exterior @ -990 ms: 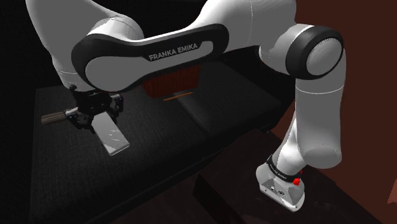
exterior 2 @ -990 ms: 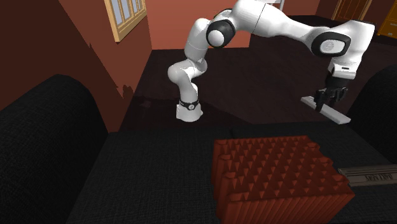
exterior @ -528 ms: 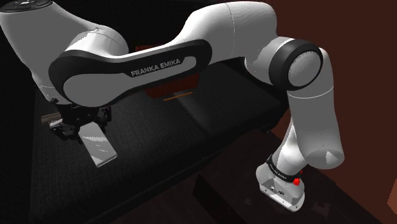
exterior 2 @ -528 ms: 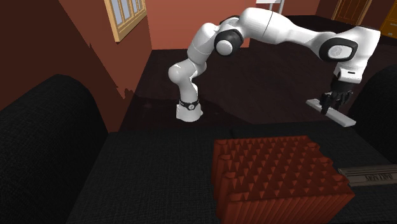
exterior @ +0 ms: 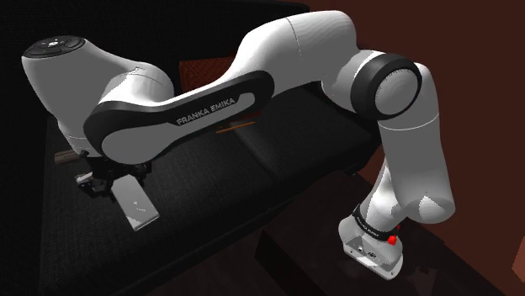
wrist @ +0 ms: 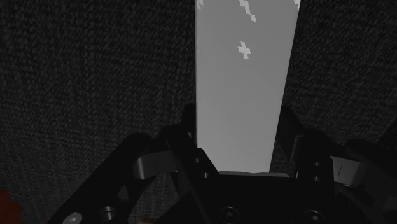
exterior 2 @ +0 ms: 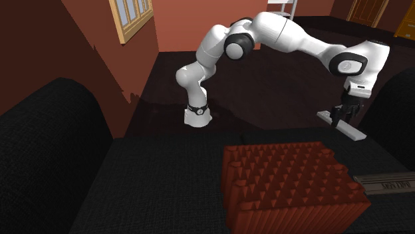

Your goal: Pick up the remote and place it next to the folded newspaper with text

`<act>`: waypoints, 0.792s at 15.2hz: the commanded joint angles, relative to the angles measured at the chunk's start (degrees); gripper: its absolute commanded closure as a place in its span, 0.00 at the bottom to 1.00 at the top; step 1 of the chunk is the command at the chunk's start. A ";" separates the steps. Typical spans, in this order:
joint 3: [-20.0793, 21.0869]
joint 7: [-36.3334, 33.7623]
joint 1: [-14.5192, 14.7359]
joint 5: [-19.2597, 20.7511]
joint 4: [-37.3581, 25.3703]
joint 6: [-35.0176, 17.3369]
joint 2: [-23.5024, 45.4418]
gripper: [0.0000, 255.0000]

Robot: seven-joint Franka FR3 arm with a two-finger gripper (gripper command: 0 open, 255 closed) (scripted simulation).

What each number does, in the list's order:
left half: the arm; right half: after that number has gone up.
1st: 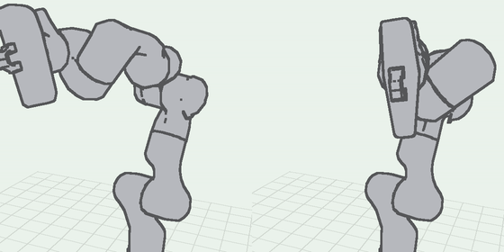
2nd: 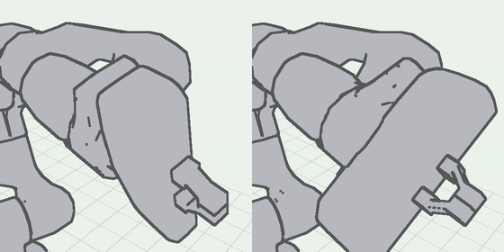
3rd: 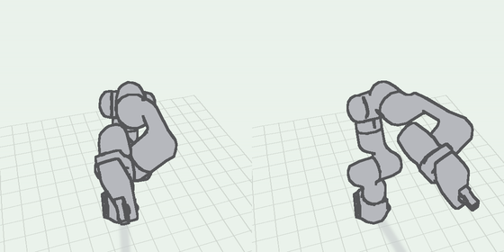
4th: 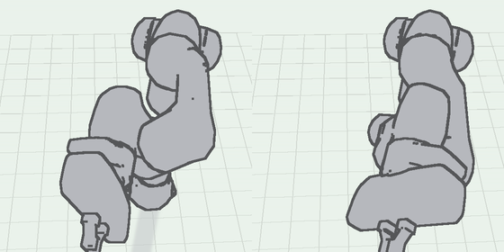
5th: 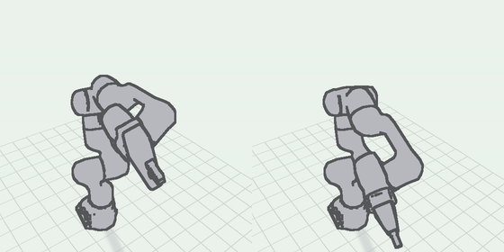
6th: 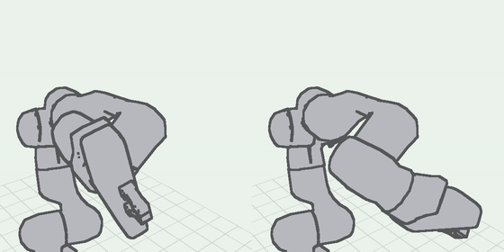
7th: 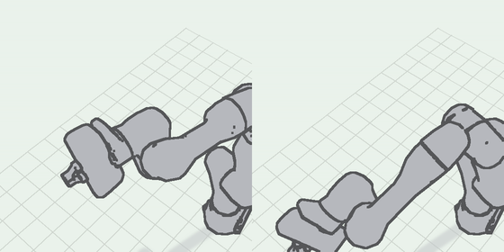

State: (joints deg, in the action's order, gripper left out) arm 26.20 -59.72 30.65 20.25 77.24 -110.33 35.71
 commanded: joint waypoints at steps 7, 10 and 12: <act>-0.43 -0.67 0.09 0.74 1.73 -3.05 1.40 1.00; -0.43 -0.67 0.09 0.74 1.73 -3.05 1.40 1.00; -0.43 -0.68 0.10 0.74 1.71 -3.04 1.41 0.00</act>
State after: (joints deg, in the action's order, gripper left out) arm 25.76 -60.40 30.75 20.99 78.95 -113.36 37.13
